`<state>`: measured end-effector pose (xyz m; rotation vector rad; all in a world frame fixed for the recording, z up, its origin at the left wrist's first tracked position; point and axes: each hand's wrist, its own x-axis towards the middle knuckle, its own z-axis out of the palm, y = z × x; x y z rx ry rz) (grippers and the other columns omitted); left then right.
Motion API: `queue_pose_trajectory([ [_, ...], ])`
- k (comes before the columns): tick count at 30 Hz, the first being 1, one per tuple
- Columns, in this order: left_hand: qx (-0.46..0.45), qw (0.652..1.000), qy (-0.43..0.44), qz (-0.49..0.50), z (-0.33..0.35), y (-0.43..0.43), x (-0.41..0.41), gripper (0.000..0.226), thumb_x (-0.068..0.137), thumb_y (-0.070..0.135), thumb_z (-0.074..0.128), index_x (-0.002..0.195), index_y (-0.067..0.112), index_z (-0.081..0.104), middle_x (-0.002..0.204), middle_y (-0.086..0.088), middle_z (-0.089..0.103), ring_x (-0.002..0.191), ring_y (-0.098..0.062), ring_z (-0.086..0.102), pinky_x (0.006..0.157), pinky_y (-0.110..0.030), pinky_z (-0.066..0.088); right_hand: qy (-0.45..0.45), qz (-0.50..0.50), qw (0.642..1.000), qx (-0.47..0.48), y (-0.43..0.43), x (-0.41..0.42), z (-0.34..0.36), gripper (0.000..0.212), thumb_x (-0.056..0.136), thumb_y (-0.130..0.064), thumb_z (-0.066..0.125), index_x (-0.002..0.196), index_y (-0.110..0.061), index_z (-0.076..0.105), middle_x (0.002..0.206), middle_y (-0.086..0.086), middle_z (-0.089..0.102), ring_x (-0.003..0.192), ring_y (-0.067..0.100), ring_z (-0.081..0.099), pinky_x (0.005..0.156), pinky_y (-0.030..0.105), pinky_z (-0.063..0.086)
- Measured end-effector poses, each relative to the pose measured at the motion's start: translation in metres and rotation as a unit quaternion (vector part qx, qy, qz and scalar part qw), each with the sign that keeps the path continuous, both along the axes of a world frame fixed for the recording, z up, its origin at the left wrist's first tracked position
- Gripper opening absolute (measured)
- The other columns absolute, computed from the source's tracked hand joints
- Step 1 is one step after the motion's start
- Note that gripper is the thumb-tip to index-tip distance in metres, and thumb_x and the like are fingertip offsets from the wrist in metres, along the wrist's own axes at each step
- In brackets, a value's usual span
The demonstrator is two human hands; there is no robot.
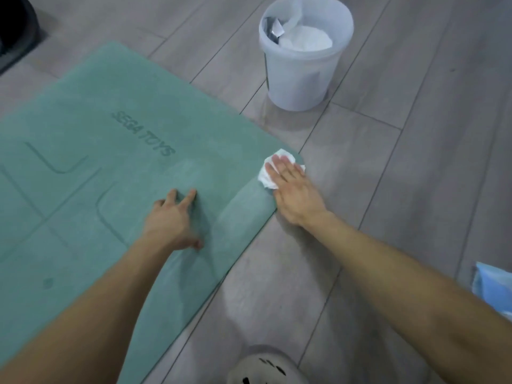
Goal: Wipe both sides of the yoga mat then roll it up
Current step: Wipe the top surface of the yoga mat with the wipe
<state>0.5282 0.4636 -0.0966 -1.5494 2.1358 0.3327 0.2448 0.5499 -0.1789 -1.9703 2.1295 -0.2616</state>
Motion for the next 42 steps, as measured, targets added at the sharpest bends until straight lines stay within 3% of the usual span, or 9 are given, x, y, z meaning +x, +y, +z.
queue_pose_trajectory([
  [3, -0.002, 1.0, 0.017, 0.013, 0.001, 0.004, 0.004, 0.144, 0.051, 0.067, 0.094, 0.164, 0.048, 0.006, 0.173, 0.003, 0.011, 0.153, -0.034, 0.025, 0.115, -0.054, 0.044, 0.007, -0.029, 1.0, 0.006, -0.008, 0.012, 0.005, 0.066, 0.103, -0.034, 0.023, 0.165, -0.014, 0.029, 0.173, 0.014, 0.02, 0.162, 0.033, 0.009, 0.127, 0.058, 0.016],
  [6, -0.003, 1.0, 0.024, 0.02, 0.001, 0.005, 0.006, 0.135, 0.058, 0.065, 0.089, 0.164, 0.048, 0.008, 0.173, 0.004, 0.012, 0.153, -0.033, 0.025, 0.116, -0.054, 0.042, 0.021, 0.182, 0.983, -0.017, 0.029, 0.112, 0.003, 0.059, 0.103, -0.027, 0.039, 0.16, -0.011, 0.038, 0.17, 0.016, 0.027, 0.161, 0.037, 0.012, 0.127, 0.06, 0.014],
  [9, -0.008, 0.999, 0.032, 0.004, 0.002, 0.005, 0.01, 0.13, 0.061, 0.065, 0.085, 0.164, 0.047, 0.009, 0.173, 0.003, 0.013, 0.152, -0.033, 0.026, 0.117, -0.053, 0.041, -0.014, 0.266, 0.964, 0.004, 0.046, 0.125, 0.017, 0.064, 0.108, -0.036, 0.028, 0.168, -0.018, 0.017, 0.176, 0.004, 0.012, 0.163, 0.021, 0.003, 0.133, 0.046, 0.005],
  [16, 0.006, 0.999, 0.054, 0.007, 0.007, 0.014, 0.015, 0.133, 0.059, 0.069, 0.09, 0.164, 0.048, 0.012, 0.173, 0.002, 0.013, 0.154, -0.033, 0.023, 0.118, -0.054, 0.04, -0.002, -0.093, 0.993, 0.073, -0.025, -0.024, 0.023, 0.065, 0.11, -0.044, 0.015, 0.169, -0.02, 0.01, 0.177, 0.006, 0.0, 0.163, 0.023, -0.004, 0.132, 0.047, -0.002],
  [23, -0.013, 0.999, 0.051, -0.007, 0.003, 0.013, 0.02, 0.128, 0.06, 0.073, 0.087, 0.162, 0.05, 0.014, 0.171, 0.005, 0.017, 0.152, -0.03, 0.026, 0.114, -0.053, 0.044, 0.018, 0.285, 0.958, -0.018, 0.06, 0.118, 0.007, 0.059, 0.112, -0.03, 0.027, 0.168, -0.016, 0.015, 0.176, 0.005, 0.011, 0.163, 0.019, 0.0, 0.133, 0.044, 0.003],
  [27, -0.017, 0.998, 0.054, -0.011, 0.001, 0.012, 0.024, 0.129, 0.06, 0.077, 0.085, 0.163, 0.05, 0.013, 0.172, 0.004, 0.016, 0.152, -0.03, 0.026, 0.114, -0.054, 0.043, 0.035, 0.028, 0.999, 0.03, 0.006, 0.009, 0.014, 0.063, 0.109, -0.037, 0.015, 0.168, -0.015, 0.015, 0.176, 0.006, 0.011, 0.163, 0.019, 0.0, 0.133, 0.043, 0.004],
  [30, -0.02, 0.998, 0.057, -0.016, -0.003, 0.011, 0.025, 0.128, 0.059, 0.077, 0.085, 0.163, 0.05, 0.014, 0.172, 0.004, 0.017, 0.152, -0.03, 0.026, 0.113, -0.055, 0.043, 0.011, -0.054, 0.998, 0.029, -0.002, -0.003, 0.018, 0.066, 0.108, -0.04, 0.014, 0.168, -0.014, 0.016, 0.176, 0.006, 0.01, 0.163, 0.019, 0.0, 0.133, 0.043, 0.001],
  [36, -0.017, 0.995, 0.098, 0.011, -0.006, -0.001, 0.034, 0.096, 0.071, 0.053, 0.079, 0.156, 0.052, 0.034, 0.166, 0.008, 0.032, 0.146, -0.029, 0.036, 0.113, -0.053, 0.045, 0.002, 0.315, 0.949, -0.009, 0.072, 0.149, 0.012, 0.06, 0.112, -0.035, 0.025, 0.168, -0.016, 0.014, 0.176, 0.003, 0.011, 0.163, 0.018, 0.0, 0.133, 0.043, 0.003],
  [42, -0.014, 0.989, 0.148, 0.029, -0.003, -0.017, 0.045, 0.067, 0.082, 0.037, 0.084, 0.144, 0.035, 0.059, 0.145, -0.004, 0.053, 0.133, -0.032, 0.054, 0.109, -0.046, 0.048, 0.041, 0.007, 0.999, 0.03, -0.033, 0.018, 0.008, 0.067, 0.108, -0.046, 0.01, 0.169, -0.016, 0.015, 0.176, 0.009, 0.01, 0.163, 0.024, 0.003, 0.132, 0.045, 0.003],
])
